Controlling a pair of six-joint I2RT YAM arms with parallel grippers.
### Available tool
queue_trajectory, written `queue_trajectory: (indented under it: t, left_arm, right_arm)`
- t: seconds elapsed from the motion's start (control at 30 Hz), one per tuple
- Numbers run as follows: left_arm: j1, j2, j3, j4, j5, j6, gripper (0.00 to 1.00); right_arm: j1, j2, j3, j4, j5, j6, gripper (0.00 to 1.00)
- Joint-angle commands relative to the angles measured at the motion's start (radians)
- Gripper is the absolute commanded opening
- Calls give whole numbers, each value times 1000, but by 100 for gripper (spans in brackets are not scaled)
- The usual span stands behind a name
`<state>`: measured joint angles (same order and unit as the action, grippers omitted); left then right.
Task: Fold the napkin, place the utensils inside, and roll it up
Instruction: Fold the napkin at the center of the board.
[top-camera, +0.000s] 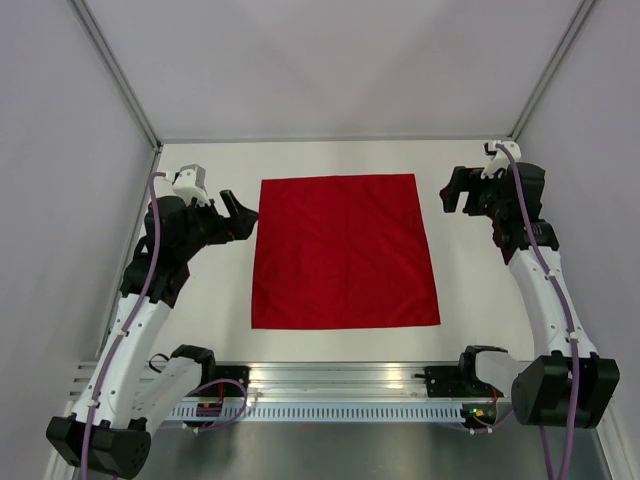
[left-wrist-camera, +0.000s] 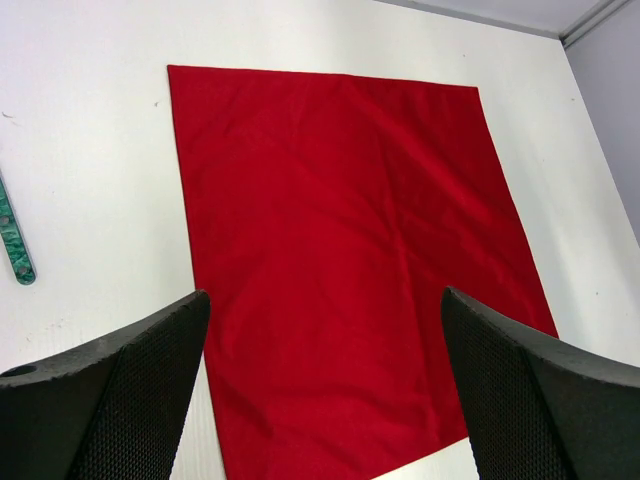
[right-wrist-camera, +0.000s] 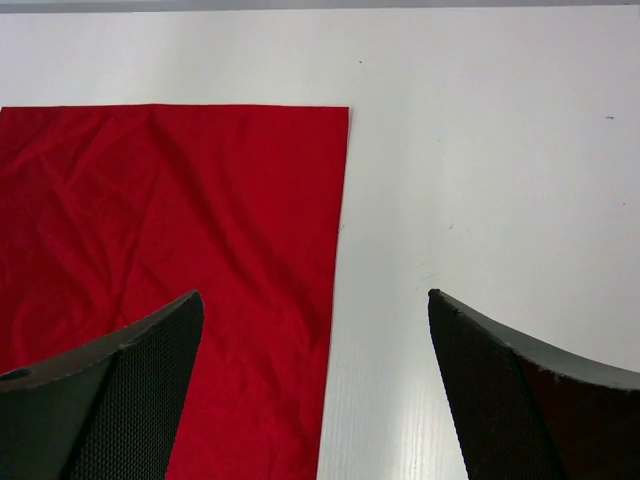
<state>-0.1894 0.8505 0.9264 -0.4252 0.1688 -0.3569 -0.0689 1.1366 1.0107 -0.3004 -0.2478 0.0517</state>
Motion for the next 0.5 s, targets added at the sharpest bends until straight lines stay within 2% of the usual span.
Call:
queue_trajectory:
  t: [0.0, 0.13, 0.2, 0.27, 0.33, 0.47]
  left_arm:
    - [-1, -10, 15, -3, 26, 29, 100]
    - [-53, 16, 45, -3, -12, 22, 100]
    - [-116, 36, 69, -3, -110, 24, 100]
    - [-261, 90, 91, 0, -258, 30, 100]
    - [-393, 166, 123, 19, -317, 24, 100]
    - [-576, 318, 140, 111, -417, 13, 98]
  right_arm:
    - [3, -37, 9, 3, 30, -3, 98]
    - [3, -28, 38, -17, 50, -3, 98]
    - [3, -9, 55, -43, 50, -1, 98]
    - [4, 11, 75, -62, 41, -7, 98]
    - [4, 23, 86, -74, 47, -9, 98]
    - [4, 60, 101, -85, 91, -12, 98]
